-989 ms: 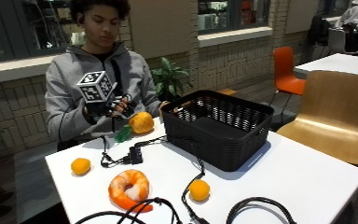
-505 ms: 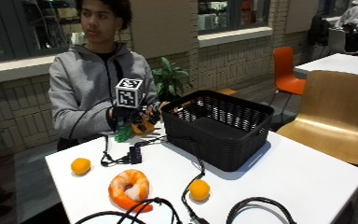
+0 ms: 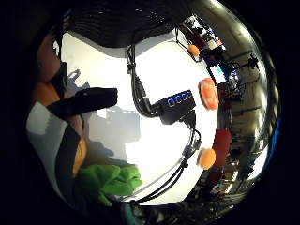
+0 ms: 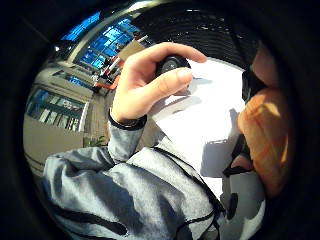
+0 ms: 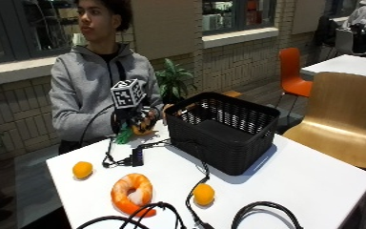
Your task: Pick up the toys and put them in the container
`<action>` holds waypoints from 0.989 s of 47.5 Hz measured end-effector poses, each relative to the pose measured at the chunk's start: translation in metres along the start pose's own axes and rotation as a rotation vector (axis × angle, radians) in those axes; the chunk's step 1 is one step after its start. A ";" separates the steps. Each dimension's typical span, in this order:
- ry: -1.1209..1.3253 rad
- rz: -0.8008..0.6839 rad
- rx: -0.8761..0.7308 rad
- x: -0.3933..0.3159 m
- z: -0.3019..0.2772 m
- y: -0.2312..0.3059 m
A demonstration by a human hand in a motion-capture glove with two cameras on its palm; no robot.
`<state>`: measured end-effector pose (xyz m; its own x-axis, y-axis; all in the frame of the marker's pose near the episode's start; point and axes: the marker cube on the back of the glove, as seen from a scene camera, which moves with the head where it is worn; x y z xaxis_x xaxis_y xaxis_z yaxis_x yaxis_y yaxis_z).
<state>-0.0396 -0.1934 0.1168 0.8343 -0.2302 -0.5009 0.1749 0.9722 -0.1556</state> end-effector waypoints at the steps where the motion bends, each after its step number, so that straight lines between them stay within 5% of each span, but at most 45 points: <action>1: -0.002 0.011 -0.002 -0.010 0.001 0.005; 13: 0.048 0.012 0.152 -0.011 -0.084 -0.008; 26: 0.130 -0.061 0.181 -0.016 -0.137 -0.084; 40: 0.169 -0.150 0.112 -0.005 -0.130 -0.183; 47: 0.183 0.012 0.048 -0.005 -0.109 -0.209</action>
<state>-0.1370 -0.4003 0.0590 0.7283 -0.2179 -0.6497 0.1938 0.9749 -0.1097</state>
